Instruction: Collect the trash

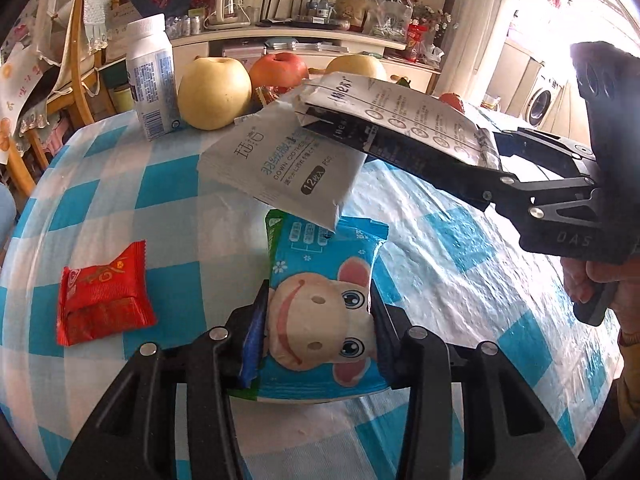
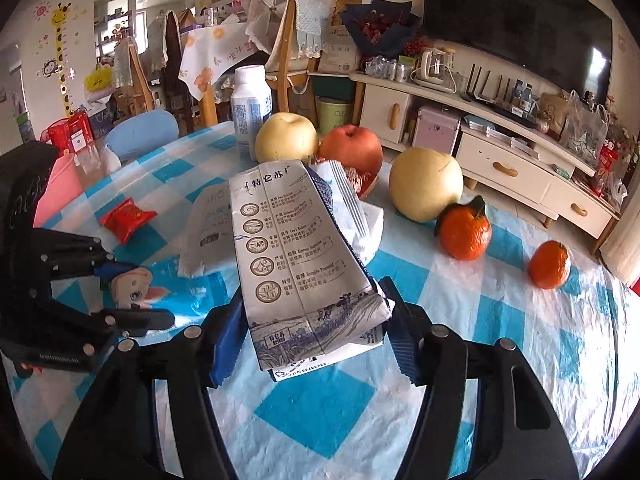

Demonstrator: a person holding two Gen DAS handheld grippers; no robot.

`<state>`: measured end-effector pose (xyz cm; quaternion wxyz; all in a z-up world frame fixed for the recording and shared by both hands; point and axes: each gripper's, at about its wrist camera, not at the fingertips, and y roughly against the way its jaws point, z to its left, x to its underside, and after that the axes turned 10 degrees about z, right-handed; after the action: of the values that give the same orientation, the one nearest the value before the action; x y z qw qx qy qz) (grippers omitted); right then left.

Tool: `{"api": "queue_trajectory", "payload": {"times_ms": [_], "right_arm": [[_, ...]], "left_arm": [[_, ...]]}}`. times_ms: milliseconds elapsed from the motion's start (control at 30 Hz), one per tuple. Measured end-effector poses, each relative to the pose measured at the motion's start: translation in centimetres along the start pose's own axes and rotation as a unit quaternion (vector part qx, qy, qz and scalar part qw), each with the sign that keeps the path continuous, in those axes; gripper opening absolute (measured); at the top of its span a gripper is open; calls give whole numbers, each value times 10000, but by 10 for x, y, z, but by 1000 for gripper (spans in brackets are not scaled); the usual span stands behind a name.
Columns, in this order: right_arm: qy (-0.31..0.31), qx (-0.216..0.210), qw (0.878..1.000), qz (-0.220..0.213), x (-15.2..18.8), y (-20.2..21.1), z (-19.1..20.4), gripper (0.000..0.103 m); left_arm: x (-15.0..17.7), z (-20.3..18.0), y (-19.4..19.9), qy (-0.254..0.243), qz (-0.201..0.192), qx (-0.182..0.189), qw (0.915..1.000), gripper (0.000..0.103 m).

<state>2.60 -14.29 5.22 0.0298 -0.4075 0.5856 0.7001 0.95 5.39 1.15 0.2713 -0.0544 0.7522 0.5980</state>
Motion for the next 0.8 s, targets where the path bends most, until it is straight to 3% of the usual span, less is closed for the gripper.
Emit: {"api": "queue_trajectory", "payload": {"times_ms": [367,433,467,600,800], "right_arm": [[339,341,9966,666,65,16,4,64],[319,343,9965,699,68,17,6,77],[220,286,9969,700,68,19,6,88],[-580,-34,9979,294,57,35,7,91],[-1799,-416,9825,-225,18,36,28,93]], "left_arm": [[30,11,28,76,25,498,9987,45],[31,16,36,144,-51,529,9985,45],[31,19,39,181,-91,545,9983,45],[29,33,56,399,-308,570,9971,45],[28,65,80,772,-649,326,9944,45]]}}
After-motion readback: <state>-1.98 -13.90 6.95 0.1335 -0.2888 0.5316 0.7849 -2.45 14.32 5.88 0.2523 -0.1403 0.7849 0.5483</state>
